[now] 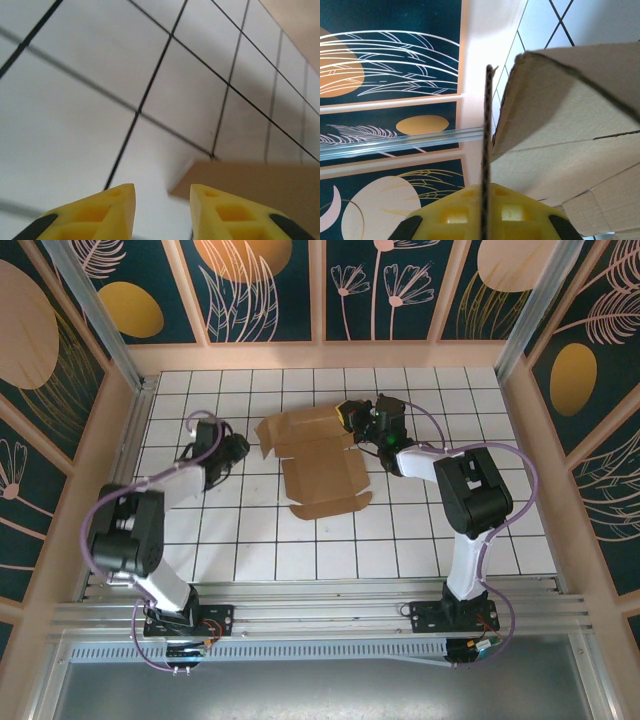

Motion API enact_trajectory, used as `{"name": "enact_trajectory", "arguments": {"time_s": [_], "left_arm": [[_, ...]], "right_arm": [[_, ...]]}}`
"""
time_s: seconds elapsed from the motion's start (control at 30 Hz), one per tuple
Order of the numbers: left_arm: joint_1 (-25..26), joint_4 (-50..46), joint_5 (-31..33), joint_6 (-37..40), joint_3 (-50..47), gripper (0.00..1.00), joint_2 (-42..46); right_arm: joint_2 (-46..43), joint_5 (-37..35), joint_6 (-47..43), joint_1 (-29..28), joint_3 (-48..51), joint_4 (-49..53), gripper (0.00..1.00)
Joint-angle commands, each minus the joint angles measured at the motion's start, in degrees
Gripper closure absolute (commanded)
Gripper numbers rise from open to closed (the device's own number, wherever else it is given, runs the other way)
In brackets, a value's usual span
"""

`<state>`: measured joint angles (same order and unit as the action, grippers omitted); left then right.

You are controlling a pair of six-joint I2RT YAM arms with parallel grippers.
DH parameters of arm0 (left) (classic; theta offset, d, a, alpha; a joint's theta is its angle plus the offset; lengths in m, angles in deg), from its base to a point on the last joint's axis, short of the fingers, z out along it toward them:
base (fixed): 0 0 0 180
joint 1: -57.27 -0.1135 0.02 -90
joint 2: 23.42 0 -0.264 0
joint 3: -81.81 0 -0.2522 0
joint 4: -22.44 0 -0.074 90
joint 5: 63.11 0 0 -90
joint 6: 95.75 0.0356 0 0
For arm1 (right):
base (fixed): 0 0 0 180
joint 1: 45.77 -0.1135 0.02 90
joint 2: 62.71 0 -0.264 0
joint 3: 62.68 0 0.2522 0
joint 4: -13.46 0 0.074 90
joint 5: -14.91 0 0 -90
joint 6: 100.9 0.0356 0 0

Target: Fold the paper box

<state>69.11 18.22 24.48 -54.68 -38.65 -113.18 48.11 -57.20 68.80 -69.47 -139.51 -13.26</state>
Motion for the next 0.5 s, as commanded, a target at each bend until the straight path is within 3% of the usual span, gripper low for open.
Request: {"name": "enact_trajectory", "arguments": {"time_s": [0.0, 0.1, 0.2, 0.33, 0.47], "left_arm": [[3.9, 7.3, -1.4, -6.6, -5.7, 0.62, 9.2], [11.9, 0.9, 4.4, -4.5, -2.9, 0.62, 11.3], [16.6, 1.1, 4.9, -4.6, -0.6, 0.61, 9.0], [17.0, 1.1, 7.1, -0.8, 5.0, 0.61, 0.9], [16.3, -4.5, 13.8, 3.9, 14.2, 0.60, -8.8]], "right_arm": [[0.3, -0.8, -1.8, 0.3, 0.4, 4.4, 0.97], [0.9, -0.2, -1.8, 0.3, 0.1, 4.5, 0.97], [0.8, -0.2, -1.7, 0.4, 0.3, 4.4, 0.97], [0.7, -0.4, -1.5, 0.3, 0.2, 4.2, 0.97], [0.2, -0.2, -1.6, 0.3, 0.3, 4.6, 0.97]]}}
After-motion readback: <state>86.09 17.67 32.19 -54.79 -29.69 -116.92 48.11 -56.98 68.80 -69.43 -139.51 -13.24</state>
